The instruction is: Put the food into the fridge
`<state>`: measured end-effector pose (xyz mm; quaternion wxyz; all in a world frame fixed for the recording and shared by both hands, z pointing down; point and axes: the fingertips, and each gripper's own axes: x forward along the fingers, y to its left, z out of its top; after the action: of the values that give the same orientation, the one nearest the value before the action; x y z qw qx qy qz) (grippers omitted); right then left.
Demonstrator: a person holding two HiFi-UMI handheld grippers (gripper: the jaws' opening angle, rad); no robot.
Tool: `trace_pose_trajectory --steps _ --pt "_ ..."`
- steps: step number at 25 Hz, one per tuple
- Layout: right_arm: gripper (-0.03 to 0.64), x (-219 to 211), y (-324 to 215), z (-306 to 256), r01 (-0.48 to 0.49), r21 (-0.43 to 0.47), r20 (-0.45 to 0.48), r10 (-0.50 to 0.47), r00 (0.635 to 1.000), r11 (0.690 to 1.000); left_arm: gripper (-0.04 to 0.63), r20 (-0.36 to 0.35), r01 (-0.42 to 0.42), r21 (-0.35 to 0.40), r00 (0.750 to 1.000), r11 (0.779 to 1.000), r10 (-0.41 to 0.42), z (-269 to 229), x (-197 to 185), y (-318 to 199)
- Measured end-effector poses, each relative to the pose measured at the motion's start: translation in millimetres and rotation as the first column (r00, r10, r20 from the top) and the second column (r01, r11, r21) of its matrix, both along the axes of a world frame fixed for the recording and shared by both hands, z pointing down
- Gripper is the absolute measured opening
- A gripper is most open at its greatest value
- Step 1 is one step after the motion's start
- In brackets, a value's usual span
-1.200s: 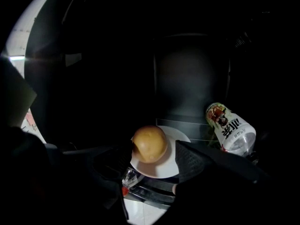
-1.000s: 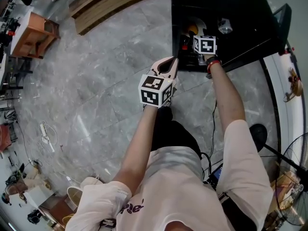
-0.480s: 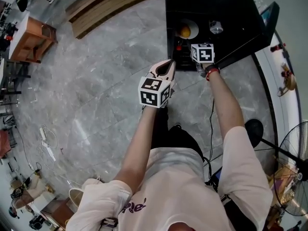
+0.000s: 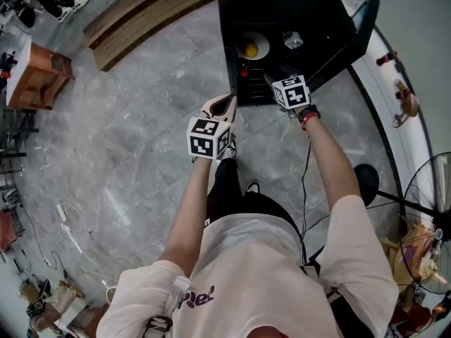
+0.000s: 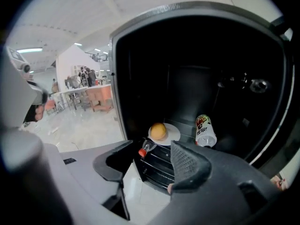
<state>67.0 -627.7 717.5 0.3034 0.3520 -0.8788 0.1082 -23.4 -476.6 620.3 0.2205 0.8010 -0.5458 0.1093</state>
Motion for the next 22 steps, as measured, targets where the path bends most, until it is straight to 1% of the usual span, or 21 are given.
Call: trace_pose_trajectory --steps 4,7,8,11,15,22 --pt "0.238 19 20 -20 0.027 0.014 -0.015 -0.027 1.0 1.0 0.018 0.013 -0.002 0.001 1.0 1.0 0.002 -4 2 8" --pt "0.204 35 33 -36 0.035 0.045 -0.041 -0.034 0.999 0.998 0.017 0.017 -0.009 0.008 1.0 1.0 0.009 -12 9 15" --pt "0.202 40 37 -40 0.04 0.052 -0.05 -0.037 0.998 0.998 0.018 0.019 -0.014 0.01 1.0 1.0 0.014 -15 12 18" --pt "0.181 52 53 -50 0.052 0.055 -0.068 -0.048 0.997 0.997 0.018 0.027 -0.029 0.01 0.999 1.0 0.029 -21 19 27" --pt "0.144 65 75 -62 0.051 0.056 -0.077 -0.046 0.996 0.997 0.018 0.032 -0.037 0.02 0.999 0.999 0.036 -29 23 40" --pt "0.09 87 112 -88 0.028 0.096 -0.064 -0.022 0.998 0.995 0.018 0.047 -0.047 0.047 0.998 0.998 0.045 -46 31 63"
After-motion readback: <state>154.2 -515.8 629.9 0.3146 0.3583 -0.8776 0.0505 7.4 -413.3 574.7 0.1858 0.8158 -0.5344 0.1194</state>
